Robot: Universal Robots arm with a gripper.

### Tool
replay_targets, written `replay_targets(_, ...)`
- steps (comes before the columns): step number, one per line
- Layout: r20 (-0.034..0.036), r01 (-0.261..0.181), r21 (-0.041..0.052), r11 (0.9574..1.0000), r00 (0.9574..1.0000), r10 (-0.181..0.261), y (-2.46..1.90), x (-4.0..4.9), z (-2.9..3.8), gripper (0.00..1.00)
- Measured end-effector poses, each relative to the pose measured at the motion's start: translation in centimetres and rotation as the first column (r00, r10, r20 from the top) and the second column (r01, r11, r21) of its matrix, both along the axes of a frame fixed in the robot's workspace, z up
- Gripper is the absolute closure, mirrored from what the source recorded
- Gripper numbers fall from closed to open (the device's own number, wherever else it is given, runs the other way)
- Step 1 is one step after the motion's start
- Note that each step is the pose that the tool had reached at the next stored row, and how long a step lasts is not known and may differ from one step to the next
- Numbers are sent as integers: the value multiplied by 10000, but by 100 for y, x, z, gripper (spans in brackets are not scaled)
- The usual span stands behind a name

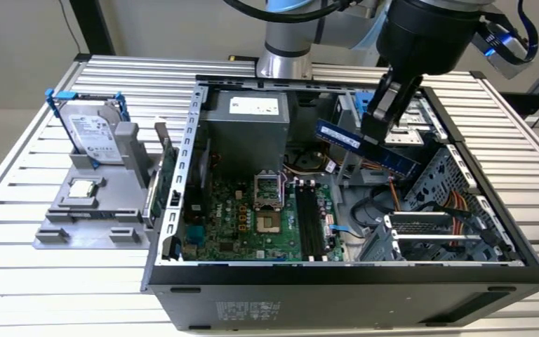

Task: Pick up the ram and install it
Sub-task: 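Insert the ram into the slot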

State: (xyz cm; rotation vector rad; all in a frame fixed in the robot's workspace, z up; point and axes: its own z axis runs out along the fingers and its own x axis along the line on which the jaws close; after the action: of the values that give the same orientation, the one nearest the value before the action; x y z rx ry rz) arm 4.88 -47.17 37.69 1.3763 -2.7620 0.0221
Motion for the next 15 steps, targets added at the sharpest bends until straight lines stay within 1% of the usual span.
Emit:
replay_targets(4,0,310,0,9995,9995,-310,0,0,0,100)
replay_targets(8,0,618,-1,9981,9981,-618,0,0,0,100)
replay_targets(12,0,927,-1,9957,9957,-927,0,0,0,100)
replay_targets(15,0,1180,-1,9930,9930,-1180,0,0,0,100)
